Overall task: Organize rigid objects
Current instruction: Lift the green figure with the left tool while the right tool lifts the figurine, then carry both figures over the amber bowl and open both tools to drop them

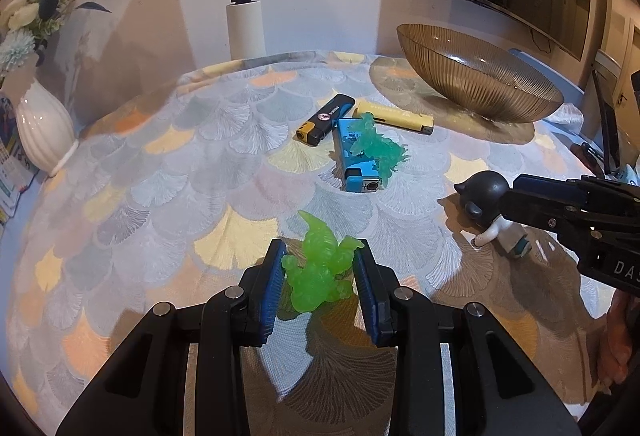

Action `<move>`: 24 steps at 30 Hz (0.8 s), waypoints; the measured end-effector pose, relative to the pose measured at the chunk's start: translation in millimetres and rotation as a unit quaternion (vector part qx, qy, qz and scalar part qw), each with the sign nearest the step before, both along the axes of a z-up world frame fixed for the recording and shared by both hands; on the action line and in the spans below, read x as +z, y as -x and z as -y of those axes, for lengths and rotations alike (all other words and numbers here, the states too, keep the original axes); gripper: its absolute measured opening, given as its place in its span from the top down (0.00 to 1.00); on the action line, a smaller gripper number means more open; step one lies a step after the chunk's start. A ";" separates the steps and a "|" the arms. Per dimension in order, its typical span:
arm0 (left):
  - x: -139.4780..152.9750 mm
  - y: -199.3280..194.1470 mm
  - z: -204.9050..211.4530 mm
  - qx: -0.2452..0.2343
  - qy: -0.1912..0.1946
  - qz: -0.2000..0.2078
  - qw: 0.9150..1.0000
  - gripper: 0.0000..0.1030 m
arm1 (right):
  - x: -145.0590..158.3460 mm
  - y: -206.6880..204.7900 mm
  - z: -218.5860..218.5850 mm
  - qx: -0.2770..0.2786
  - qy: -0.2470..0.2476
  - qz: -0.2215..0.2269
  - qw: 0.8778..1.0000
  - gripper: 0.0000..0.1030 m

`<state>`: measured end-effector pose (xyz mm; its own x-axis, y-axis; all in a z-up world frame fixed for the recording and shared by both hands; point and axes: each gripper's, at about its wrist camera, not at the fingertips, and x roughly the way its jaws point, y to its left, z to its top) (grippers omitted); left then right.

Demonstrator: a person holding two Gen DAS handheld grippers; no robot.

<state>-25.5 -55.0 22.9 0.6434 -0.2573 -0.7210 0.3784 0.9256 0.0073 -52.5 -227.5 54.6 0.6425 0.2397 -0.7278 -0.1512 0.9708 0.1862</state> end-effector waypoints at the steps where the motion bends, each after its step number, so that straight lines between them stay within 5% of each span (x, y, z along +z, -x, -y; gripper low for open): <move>1: 0.0 0.2 -0.4 0.001 0.001 0.000 1.000 0.70 | 0.3 0.2 -0.2 0.002 0.000 0.001 1.000 0.69; 4: 0.6 1.1 -0.7 0.001 0.002 0.003 1.000 0.70 | 1.7 0.5 3.7 0.005 -0.017 0.000 1.000 0.72; 10: 8.9 1.1 4.4 -0.009 0.017 -0.003 1.000 0.70 | 10.8 9.3 62.6 -0.047 -0.142 0.010 0.989 0.75; 16: 54.7 -2.5 30.7 -0.051 0.044 0.035 0.997 0.70 | 30.1 12.2 98.2 -0.061 -0.164 0.016 0.984 0.75; 17: 58.3 -2.7 34.0 -0.055 0.046 0.040 0.997 0.70 | 28.6 8.8 92.6 -0.051 -0.160 0.001 0.986 0.73; 20: 59.4 -4.1 38.9 -0.058 0.059 0.040 0.996 0.70 | 6.3 -1.3 62.8 -0.019 -0.153 -0.057 0.986 0.14; 24: 41.9 -7.3 35.3 -0.048 0.056 0.016 0.997 0.70 | -18.3 -16.0 11.1 0.017 -0.085 -0.097 0.991 0.25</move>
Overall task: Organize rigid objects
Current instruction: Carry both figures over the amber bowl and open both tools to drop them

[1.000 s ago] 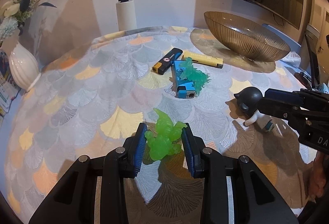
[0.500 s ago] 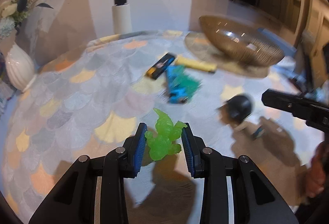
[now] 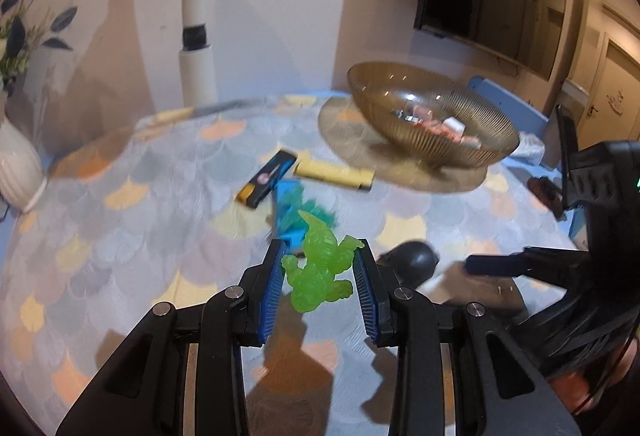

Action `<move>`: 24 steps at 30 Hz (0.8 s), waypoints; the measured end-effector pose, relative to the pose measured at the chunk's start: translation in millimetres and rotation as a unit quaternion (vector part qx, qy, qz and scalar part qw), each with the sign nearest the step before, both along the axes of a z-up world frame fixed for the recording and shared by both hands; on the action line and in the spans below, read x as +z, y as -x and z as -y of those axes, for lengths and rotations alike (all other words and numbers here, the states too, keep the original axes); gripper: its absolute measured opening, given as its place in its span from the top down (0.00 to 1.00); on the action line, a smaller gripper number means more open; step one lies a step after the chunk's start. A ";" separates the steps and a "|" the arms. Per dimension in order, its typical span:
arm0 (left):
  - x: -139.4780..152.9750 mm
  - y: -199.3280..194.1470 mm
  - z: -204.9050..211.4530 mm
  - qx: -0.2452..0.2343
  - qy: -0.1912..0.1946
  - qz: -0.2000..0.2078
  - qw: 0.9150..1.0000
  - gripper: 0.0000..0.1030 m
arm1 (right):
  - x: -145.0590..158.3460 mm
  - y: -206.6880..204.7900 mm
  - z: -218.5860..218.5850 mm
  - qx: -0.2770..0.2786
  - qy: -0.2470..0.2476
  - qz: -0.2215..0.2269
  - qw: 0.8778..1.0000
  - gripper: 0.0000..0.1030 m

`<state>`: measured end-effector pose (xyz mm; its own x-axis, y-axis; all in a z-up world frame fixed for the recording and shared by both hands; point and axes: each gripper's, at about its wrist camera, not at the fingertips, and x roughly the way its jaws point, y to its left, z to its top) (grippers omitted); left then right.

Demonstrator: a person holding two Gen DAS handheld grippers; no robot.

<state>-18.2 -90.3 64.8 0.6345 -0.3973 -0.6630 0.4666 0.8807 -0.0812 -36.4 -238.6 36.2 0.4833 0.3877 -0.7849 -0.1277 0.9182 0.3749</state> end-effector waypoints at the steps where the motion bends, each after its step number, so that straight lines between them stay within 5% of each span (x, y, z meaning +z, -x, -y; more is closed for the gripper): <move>1: -4.7 -0.4 -2.3 0.003 -0.004 -0.007 1.000 0.70 | -1.5 -4.1 -12.0 -0.003 0.041 0.000 0.999 0.31; 4: -4.2 1.4 -9.4 0.009 -0.012 -0.007 1.000 0.70 | -1.8 -14.0 -40.7 0.002 0.139 0.019 0.990 0.56; 5: -1.6 1.2 -11.3 0.010 -0.011 -0.005 1.000 0.70 | -2.1 -16.0 -46.3 0.006 0.154 0.023 0.988 0.56; 10: 19.4 -8.2 -5.6 0.003 0.009 0.006 1.000 0.70 | 32.0 -6.5 -9.8 -0.019 0.072 0.058 0.996 0.61; 13: 36.1 -19.2 17.9 -0.021 0.008 0.019 1.000 0.70 | 78.5 0.8 37.0 -0.082 0.065 0.115 0.988 0.62; 16: 57.0 -33.4 58.0 -0.053 0.007 0.039 0.998 0.70 | 108.1 -5.5 82.9 -0.148 0.093 0.147 0.974 0.74; 24: 62.3 -76.0 160.1 -0.112 0.004 0.031 0.993 0.70 | 114.8 -52.4 145.2 -0.188 0.086 0.141 0.968 0.75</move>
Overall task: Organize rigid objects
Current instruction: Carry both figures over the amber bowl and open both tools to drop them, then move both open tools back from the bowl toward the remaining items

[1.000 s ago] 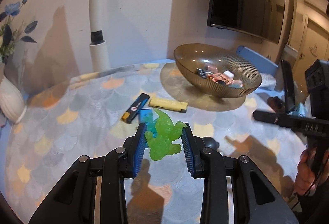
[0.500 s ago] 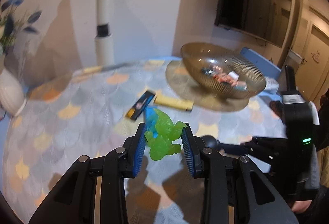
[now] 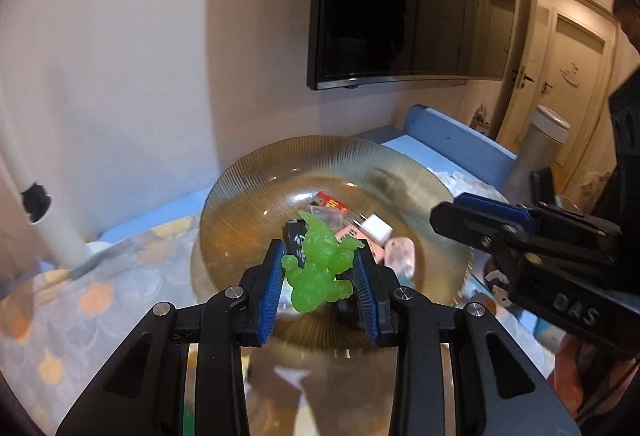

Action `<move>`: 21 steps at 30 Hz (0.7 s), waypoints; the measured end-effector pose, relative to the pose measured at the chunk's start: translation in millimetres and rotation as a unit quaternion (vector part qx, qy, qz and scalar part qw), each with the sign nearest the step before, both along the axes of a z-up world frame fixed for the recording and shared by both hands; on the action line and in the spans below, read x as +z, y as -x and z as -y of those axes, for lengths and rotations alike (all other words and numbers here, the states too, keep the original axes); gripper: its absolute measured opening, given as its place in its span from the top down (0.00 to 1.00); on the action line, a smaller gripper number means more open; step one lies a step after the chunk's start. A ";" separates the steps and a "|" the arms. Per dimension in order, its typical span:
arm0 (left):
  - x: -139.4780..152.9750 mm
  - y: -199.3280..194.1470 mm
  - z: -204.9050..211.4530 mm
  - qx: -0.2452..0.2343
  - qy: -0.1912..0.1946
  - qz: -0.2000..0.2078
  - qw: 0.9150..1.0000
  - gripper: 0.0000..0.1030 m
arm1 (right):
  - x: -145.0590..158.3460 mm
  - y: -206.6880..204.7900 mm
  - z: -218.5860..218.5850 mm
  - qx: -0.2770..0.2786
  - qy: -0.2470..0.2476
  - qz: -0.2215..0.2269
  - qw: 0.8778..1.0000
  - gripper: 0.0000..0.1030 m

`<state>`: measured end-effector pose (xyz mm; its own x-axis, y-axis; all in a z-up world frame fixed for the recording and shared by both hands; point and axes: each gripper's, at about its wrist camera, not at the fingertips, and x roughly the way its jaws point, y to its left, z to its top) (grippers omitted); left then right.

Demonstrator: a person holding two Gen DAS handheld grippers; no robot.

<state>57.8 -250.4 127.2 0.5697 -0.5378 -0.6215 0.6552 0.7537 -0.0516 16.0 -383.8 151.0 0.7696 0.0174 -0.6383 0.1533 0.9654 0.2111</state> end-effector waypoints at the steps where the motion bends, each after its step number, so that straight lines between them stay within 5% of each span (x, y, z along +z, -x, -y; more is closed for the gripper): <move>1: -3.1 -8.9 7.2 0.002 0.000 -0.007 1.000 0.69 | -3.2 -2.3 4.0 0.006 -0.009 -0.006 1.000 0.74; 3: -7.8 -17.6 13.1 0.006 -0.007 -0.014 1.000 0.57 | -5.8 0.1 14.1 0.017 -0.024 -0.013 0.999 0.64; 5: -11.5 -23.4 22.2 -0.014 -0.012 -0.029 0.999 0.18 | -10.0 10.0 22.1 0.013 -0.037 -0.011 0.999 0.28; 8: -18.4 -26.0 33.3 -0.008 -0.044 -0.031 0.999 0.18 | -11.0 37.6 34.5 0.006 -0.046 0.004 0.999 0.27; 21: -43.8 16.3 -45.5 0.024 -0.024 -0.049 0.998 0.18 | -59.0 181.1 50.5 -0.002 -0.071 -0.017 0.997 0.27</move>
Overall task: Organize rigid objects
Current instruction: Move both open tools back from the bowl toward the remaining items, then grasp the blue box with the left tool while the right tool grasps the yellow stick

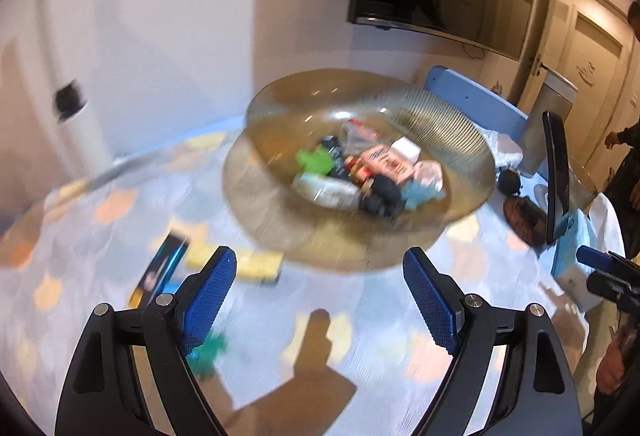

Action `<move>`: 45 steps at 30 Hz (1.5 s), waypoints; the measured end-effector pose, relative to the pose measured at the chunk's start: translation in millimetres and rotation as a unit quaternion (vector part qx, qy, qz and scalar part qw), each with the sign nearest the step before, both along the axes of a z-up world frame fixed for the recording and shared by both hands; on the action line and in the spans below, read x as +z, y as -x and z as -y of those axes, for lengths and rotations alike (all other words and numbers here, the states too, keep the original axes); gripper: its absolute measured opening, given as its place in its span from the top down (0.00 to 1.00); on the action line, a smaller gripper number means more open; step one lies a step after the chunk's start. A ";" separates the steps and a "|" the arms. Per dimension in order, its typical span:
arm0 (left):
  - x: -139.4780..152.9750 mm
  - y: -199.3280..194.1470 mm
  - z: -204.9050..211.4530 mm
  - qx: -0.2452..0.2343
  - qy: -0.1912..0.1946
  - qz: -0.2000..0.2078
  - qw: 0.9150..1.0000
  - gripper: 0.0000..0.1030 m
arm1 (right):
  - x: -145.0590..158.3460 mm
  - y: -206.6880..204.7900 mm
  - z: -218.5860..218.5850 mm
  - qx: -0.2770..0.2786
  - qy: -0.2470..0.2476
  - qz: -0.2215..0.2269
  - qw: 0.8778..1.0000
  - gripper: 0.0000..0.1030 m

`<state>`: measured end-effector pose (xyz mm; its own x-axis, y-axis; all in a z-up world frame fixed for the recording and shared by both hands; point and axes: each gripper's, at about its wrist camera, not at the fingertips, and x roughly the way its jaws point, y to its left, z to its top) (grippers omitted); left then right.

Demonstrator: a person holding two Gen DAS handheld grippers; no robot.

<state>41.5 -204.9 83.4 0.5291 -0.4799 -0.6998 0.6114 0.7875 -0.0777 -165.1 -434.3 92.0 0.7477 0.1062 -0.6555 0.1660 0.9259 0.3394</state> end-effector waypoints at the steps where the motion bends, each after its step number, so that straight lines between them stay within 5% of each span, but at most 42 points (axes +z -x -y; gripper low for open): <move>1: -3.7 4.8 -8.6 0.007 0.002 -0.001 1.000 0.18 | -1.8 -4.3 -1.1 0.003 -0.007 -0.006 1.000 0.27; 12: -17.3 28.0 -115.6 0.091 0.013 -0.015 0.996 0.19 | -1.9 -46.5 -75.1 0.095 0.010 -0.021 0.995 0.27; 17: -11.6 29.5 -170.5 0.138 0.011 -0.017 0.990 0.20 | -7.0 -99.9 -132.5 0.136 0.040 -0.063 0.988 0.26; 24: 56.3 56.8 -239.2 0.176 -0.042 0.061 0.982 0.19 | -18.1 -157.3 -172.6 0.158 0.021 -0.080 0.984 0.26; 26: 70.0 54.6 -254.8 0.195 -0.056 0.056 0.978 0.19 | -24.8 -168.9 -182.4 0.166 -0.001 -0.087 0.982 0.27; 29: 58.2 46.2 -249.2 0.199 -0.040 0.046 0.978 0.19 | -29.7 -173.1 -199.3 0.188 -0.006 -0.082 0.979 0.36; 35: -15.1 -0.9 -189.5 0.148 0.007 -0.044 0.988 0.36 | -27.0 -183.4 -198.0 0.122 0.123 -0.054 0.983 0.36; 38: -34.8 -13.0 -154.0 0.112 0.013 -0.070 0.991 0.38 | -38.7 -197.2 -177.2 0.113 0.075 -0.077 0.988 0.36; 42: -54.2 -14.3 -113.1 0.095 -0.035 -0.056 0.993 0.38 | -51.4 -215.5 -169.8 0.112 0.048 -0.097 0.988 0.37; 45: -48.3 -18.9 -133.8 0.116 0.024 -0.063 0.991 0.38 | -56.2 -231.3 -174.3 0.116 0.045 -0.101 0.987 0.37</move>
